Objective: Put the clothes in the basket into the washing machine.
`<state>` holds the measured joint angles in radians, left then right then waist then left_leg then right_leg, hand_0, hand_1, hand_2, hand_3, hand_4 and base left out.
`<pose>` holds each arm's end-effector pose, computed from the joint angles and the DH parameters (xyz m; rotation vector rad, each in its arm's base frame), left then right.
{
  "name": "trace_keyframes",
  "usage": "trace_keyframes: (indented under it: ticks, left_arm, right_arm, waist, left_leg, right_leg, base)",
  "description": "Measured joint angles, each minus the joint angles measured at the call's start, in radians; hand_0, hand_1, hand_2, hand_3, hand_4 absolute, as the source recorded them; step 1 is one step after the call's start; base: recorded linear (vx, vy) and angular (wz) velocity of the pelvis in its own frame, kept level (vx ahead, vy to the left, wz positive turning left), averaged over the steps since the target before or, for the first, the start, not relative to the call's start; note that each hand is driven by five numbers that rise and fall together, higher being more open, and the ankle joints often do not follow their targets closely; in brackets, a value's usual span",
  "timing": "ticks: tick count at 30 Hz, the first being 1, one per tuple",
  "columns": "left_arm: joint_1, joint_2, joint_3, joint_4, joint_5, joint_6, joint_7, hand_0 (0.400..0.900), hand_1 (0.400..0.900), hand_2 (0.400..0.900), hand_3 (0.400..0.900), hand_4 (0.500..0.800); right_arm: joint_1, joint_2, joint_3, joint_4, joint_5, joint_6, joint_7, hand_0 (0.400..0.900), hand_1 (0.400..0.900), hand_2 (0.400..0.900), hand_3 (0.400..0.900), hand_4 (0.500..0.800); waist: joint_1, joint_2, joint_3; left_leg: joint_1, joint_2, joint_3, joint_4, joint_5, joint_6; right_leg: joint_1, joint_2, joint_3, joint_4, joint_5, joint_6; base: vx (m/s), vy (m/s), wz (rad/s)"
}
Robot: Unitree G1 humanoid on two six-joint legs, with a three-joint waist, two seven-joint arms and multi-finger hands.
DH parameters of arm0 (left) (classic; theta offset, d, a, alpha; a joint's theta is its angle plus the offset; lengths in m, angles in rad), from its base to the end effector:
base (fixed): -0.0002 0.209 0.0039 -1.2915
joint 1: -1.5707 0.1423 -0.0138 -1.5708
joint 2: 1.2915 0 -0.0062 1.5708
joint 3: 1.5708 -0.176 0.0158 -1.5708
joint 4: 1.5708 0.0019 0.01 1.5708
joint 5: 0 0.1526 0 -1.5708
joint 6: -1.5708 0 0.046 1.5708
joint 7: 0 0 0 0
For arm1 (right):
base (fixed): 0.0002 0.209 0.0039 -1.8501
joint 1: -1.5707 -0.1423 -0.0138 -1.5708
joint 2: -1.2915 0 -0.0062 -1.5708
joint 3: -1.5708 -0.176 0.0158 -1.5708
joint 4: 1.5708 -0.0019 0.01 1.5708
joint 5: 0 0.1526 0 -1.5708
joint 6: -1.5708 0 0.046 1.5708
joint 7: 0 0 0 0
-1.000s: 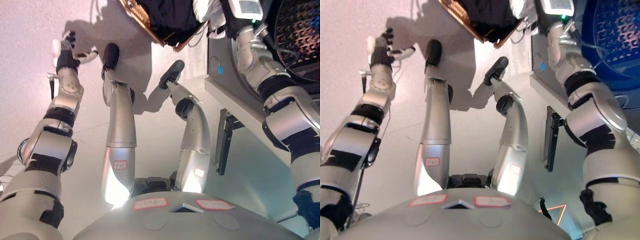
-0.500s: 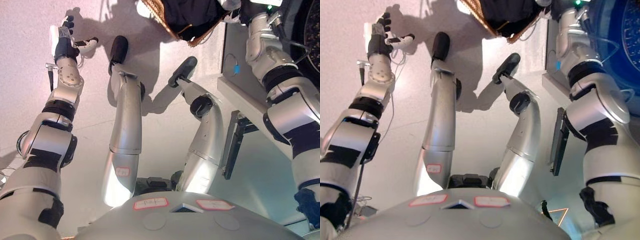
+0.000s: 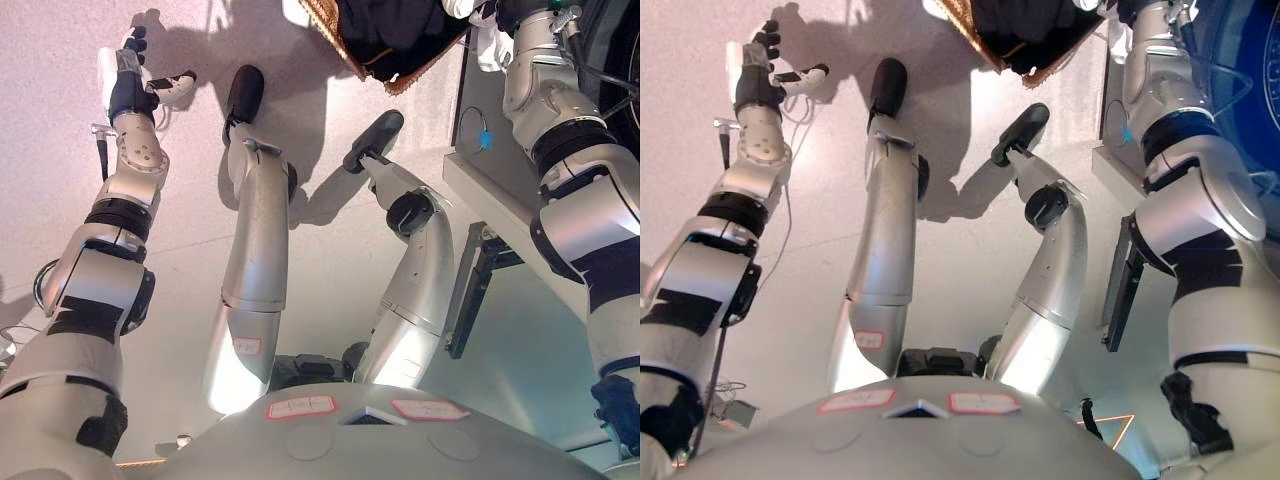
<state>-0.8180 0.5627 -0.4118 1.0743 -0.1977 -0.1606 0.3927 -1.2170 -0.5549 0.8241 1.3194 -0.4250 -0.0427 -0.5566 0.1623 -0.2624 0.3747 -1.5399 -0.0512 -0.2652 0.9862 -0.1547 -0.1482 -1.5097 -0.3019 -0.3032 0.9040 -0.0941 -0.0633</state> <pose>0.3355 0.2478 0.0995 0.6013 0.0330 0.3951 0.3739 -0.2272 0.1760 -1.5655 -0.2465 -0.3907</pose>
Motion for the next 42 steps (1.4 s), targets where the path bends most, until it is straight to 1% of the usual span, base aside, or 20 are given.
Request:
trace_keyframes:
  ticks: [2,6,9,11,13,15,16,17,18,19,20,21,24,25,28,31,34,36,39,42]
  left_arm:
    - [-0.004,-0.001,-0.008,0.001,0.0,0.0,0.008,0.9,0.9,0.9,0.9,0.8]
    - [-0.004,-0.013,-0.017,0.003,0.0,0.0,0.016,0.9,0.9,0.9,0.9,0.8]
    - [0.015,-0.019,-0.017,0.003,0.0,-0.001,0.034,0.9,0.9,0.9,0.9,0.8]
    - [0.034,-0.023,-0.016,0.002,0.0,-0.002,0.042,0.9,0.9,0.9,0.9,0.8]
    - [0.068,-0.03,-0.014,-0.001,-0.001,-0.01,0.05,0.9,0.9,0.9,0.9,0.8]
    - [0.107,-0.039,-0.008,-0.002,-0.003,-0.017,0.054,0.9,0.9,0.9,0.9,0.8]
    - [0.141,-0.046,0.009,-0.013,-0.007,-0.02,0.054,0.9,0.9,0.9,0.9,0.8]
    - [0.171,-0.059,0.017,-0.021,-0.014,-0.024,0.057,0.9,0.9,0.9,0.9,0.8]
    - [0.197,-0.074,0.027,-0.018,-0.019,-0.024,0.057,0.9,0.9,0.9,0.9,0.8]
    - [0.232,-0.088,0.055,-0.022,-0.019,-0.03,0.056,0.9,0.9,0.9,0.9,0.8]
    - [0.258,-0.101,0.057,-0.022,-0.02,-0.034,0.056,0.9,0.9,0.9,0.9,0.8]
    - [0.287,-0.119,0.058,-0.018,-0.019,-0.036,0.056,0.9,0.9,0.9,0.9,0.8]
    - [0.373,-0.153,0.061,-0.018,-0.021,-0.039,0.051,0.9,0.9,0.9,0.9,0.8]
    - [0.391,-0.166,0.062,-0.021,-0.022,-0.039,0.052,0.9,0.9,0.9,0.9,0.8]
    - [0.44,-0.193,0.062,0.012,-0.035,-0.042,0.05,0.9,0.9,0.9,0.9,0.8]
    - [0.451,-0.219,0.063,0.04,-0.041,-0.042,0.044,0.9,0.9,0.9,0.9,0.8]
    - [0.458,-0.232,0.061,0.039,-0.048,-0.049,0.038,0.9,0.9,0.9,0.9,0.8]
    - [0.465,-0.238,0.058,0.036,-0.058,-0.062,0.036,0.9,0.9,0.9,0.9,0.8]
    - [0.477,-0.258,0.055,0.003,-0.063,-0.073,0.026,0.9,0.9,0.9,0.9,0.8]
    - [0.508,-0.264,0.054,-0.037,-0.077,-0.088,0.018,0.9,0.9,0.9,0.9,0.8]
  right_arm:
    - [0.0,0.0,-0.006,0.0,0.0,0.0,-0.005,0.4,0.4,0.4,0.4,0.5]
    - [0.01,0.008,-0.067,-0.003,0.026,-0.005,-0.007,0.4,0.4,0.4,0.4,0.5]
    - [0.058,0.036,-0.124,-0.014,0.108,-0.019,0.0,0.4,0.4,0.4,0.4,0.5]
    - [0.094,0.056,-0.17,-0.014,0.177,-0.028,0.007,0.4,0.4,0.4,0.4,0.5]
    - [0.138,0.072,-0.261,-0.023,0.289,-0.039,0.032,0.4,0.4,0.4,0.4,0.5]
    - [0.177,0.072,-0.324,-0.029,0.38,-0.05,0.044,0.4,0.4,0.4,0.4,0.5]
    - [0.193,0.073,-0.396,-0.041,0.455,-0.059,0.055,0.4,0.4,0.4,0.4,0.5]
    - [0.2,0.07,-0.423,-0.036,0.536,-0.062,0.062,0.4,0.4,0.4,0.4,0.5]
    - [0.206,0.064,-0.451,-0.031,0.605,-0.066,0.071,0.4,0.4,0.4,0.4,0.5]
    - [0.227,0.069,-0.543,-0.053,0.675,-0.077,0.087,0.4,0.4,0.4,0.4,0.5]
    - [0.239,0.067,-0.558,-0.048,0.73,-0.088,0.088,0.4,0.4,0.4,0.4,0.5]
    - [0.255,0.071,-0.626,-0.044,0.813,-0.096,0.106,0.4,0.4,0.4,0.4,0.5]
    - [0.288,0.072,-0.752,-0.024,1.055,-0.123,0.129,0.4,0.4,0.4,0.4,0.5]
    - [0.294,0.074,-0.799,-0.021,1.143,-0.14,0.133,0.4,0.4,0.4,0.4,0.5]
    - [0.292,0.087,-0.901,0.0,1.388,-0.186,0.152,0.4,0.4,0.4,0.4,0.5]
    - [0.258,0.101,-1.019,0.0,1.605,-0.234,0.164,0.4,0.4,0.4,0.4,0.5]
    - [0.226,0.099,-1.032,0.005,1.677,-0.256,0.167,0.4,0.4,0.4,0.4,0.5]
    - [0.195,0.093,-1.048,0.008,1.703,-0.263,0.171,0.4,0.4,0.4,0.4,0.5]
    - [0.128,0.023,-1.046,0.032,1.729,-0.263,0.177,0.4,0.4,0.4,0.4,0.5]
    - [0.075,-0.042,-1.04,0.03,1.732,-0.269,0.186,0.4,0.4,0.4,0.4,0.5]
  waist:
    - [-0.003,0.0,0.0]
    - [-0.002,0.001,0.001]
    - [-0.002,0.003,0.002]
    - [-0.001,0.003,0.002]
    - [-0.004,0.006,0.003]
    - [-0.011,0.016,0.002]
    - [-0.017,0.024,0.003]
    - [-0.019,0.034,0.0]
    - [-0.023,0.051,-0.003]
    - [-0.027,0.059,-0.001]
    - [-0.028,0.071,-0.004]
    - [-0.029,0.087,-0.005]
    - [-0.025,0.134,-0.021]
    - [-0.027,0.143,-0.027]
    - [-0.022,0.185,-0.046]
    - [-0.021,0.224,-0.05]
    - [-0.01,0.264,-0.051]
    - [0.007,0.282,-0.051]
    - [0.023,0.34,-0.052]
    - [0.042,0.378,-0.052]
  left_leg:
    - [0.004,0.001,0.004,-0.014,0.003,0.001]
    - [0.048,0.004,0.022,-0.06,0.012,0.003]
    - [0.127,0.019,0.031,-0.12,0.018,0.007]
    - [0.197,0.034,0.044,-0.182,0.033,0.013]
    - [0.281,0.049,0.061,-0.247,0.049,0.018]
    - [0.353,0.054,0.078,-0.295,0.055,0.027]
    - [0.395,0.055,0.092,-0.329,0.062,0.033]
    - [0.431,0.067,0.104,-0.36,0.071,0.038]
    - [0.464,0.068,0.112,-0.376,0.071,0.041]
    - [0.508,0.066,0.124,-0.418,0.084,0.047]
    - [0.543,0.067,0.132,-0.446,0.09,0.049]
    - [0.584,0.068,0.136,-0.477,0.097,0.052]
    - [0.669,0.065,0.152,-0.546,0.115,0.057]
    - [0.691,0.076,0.163,-0.575,0.119,0.062]
    - [0.729,0.07,0.175,-0.615,0.133,0.06]
    - [0.75,0.068,0.192,-0.632,0.136,0.066]
    - [0.766,0.066,0.206,-0.644,0.141,0.071]
    - [0.77,0.066,0.218,-0.65,0.145,0.073]
    - [0.78,0.057,0.226,-0.688,0.168,0.082]
    - [0.792,0.047,0.236,-0.719,0.183,0.087]
  right_leg:
    - [0.0,0.001,0.002,-0.01,0.001,0.0]
    - [0.029,0.006,0.016,-0.045,0.011,0.006]
    - [0.109,0.024,0.013,-0.109,0.021,0.017]
    - [0.177,0.043,0.013,-0.183,0.047,0.029]
    - [0.259,0.066,0.021,-0.265,0.078,0.044]
    - [0.326,0.074,0.029,-0.324,0.096,0.051]
    - [0.366,0.075,0.036,-0.368,0.111,0.058]
    - [0.403,0.091,0.045,-0.406,0.132,0.07]
    - [0.439,0.09,0.05,-0.438,0.141,0.073]
    - [0.479,0.096,0.05,-0.484,0.16,0.078]
    - [0.514,0.104,0.055,-0.519,0.175,0.082]
    - [0.556,0.107,0.055,-0.553,0.185,0.085]
    - [0.634,0.107,0.06,-0.624,0.21,0.091]
    - [0.654,0.116,0.067,-0.651,0.214,0.093]
    - [0.687,0.125,0.08,-0.706,0.248,0.1]
    - [0.695,0.124,0.102,-0.72,0.257,0.101]
    - [0.705,0.119,0.114,-0.733,0.265,0.102]
    - [0.706,0.12,0.128,-0.748,0.274,0.101]
    - [0.704,0.106,0.129,-0.756,0.276,0.109]
    - [0.698,0.102,0.147,-0.769,0.291,0.114]
  base:
    - [-0.02,0.011,-0.06]
    - [-0.01,0.015,-0.06]
    - [0.0,0.019,-0.1]
    - [0.01,0.063,-0.21]
    - [0.03,0.079,-0.22]
    - [0.06,0.113,-0.27]
    - [0.08,0.091,-0.17]
    - [0.08,0.046,-0.09]
    - [0.1,0.082,-0.12]
    - [0.12,0.054,-0.06]
    - [0.14,0.097,-0.08]
    - [0.12,0.062,-0.05]
    - [0.08,0.083,-0.12]
    - [0.17,0.023,-0.07]
    - [-0.01,0.1,-0.15]
    - [0.06,0.056,-0.1]
    - [0.06,0.054,-0.08]
    - [0.06,0.047,0.06]
    - [0.08,0.041,-0.02]
    - [0.09,-0.007,0.03]
